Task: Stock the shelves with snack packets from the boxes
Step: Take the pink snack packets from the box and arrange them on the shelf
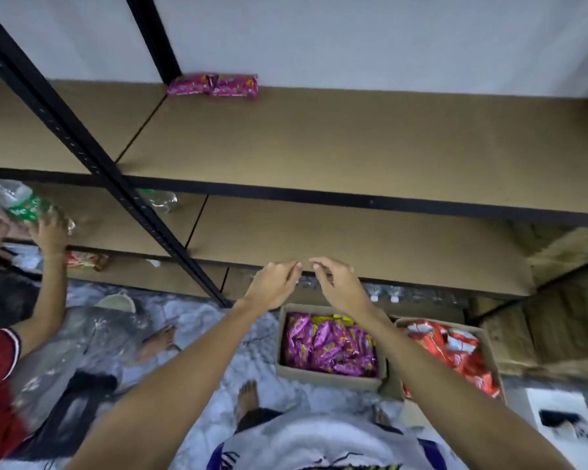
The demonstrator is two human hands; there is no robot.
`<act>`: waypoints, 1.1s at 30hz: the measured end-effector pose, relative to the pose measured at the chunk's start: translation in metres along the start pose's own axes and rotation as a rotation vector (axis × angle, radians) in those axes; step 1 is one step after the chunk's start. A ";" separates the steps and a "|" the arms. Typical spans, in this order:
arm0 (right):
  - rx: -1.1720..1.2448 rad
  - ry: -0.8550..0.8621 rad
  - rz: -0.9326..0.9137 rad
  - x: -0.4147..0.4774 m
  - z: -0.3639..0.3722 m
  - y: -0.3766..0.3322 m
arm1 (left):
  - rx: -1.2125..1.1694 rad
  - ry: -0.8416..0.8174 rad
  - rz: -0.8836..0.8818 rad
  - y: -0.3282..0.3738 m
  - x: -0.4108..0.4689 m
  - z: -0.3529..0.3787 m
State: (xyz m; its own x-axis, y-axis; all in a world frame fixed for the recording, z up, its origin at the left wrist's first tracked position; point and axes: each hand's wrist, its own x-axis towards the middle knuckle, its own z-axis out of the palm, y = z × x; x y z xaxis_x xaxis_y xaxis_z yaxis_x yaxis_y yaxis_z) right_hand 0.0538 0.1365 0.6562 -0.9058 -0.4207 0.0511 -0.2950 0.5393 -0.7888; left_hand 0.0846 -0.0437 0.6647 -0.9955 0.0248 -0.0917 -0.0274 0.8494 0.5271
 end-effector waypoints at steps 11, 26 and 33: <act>0.000 -0.237 0.476 -0.100 0.054 0.088 | 0.016 -0.421 -0.077 -0.028 -0.043 0.114; 0.084 -0.229 0.848 -0.117 0.167 0.293 | -0.016 -0.661 -0.127 -0.110 0.003 0.342; 0.064 -0.276 0.864 -0.107 0.251 0.406 | 0.053 -0.703 -0.137 -0.195 0.037 0.446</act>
State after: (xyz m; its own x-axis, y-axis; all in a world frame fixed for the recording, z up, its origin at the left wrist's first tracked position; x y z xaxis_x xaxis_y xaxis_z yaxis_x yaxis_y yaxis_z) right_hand 0.1074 0.2172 0.1769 -0.6961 -0.0526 -0.7160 0.4781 0.7101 -0.5170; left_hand 0.0936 0.0265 0.1817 -0.6891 0.2345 -0.6857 -0.1260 0.8930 0.4320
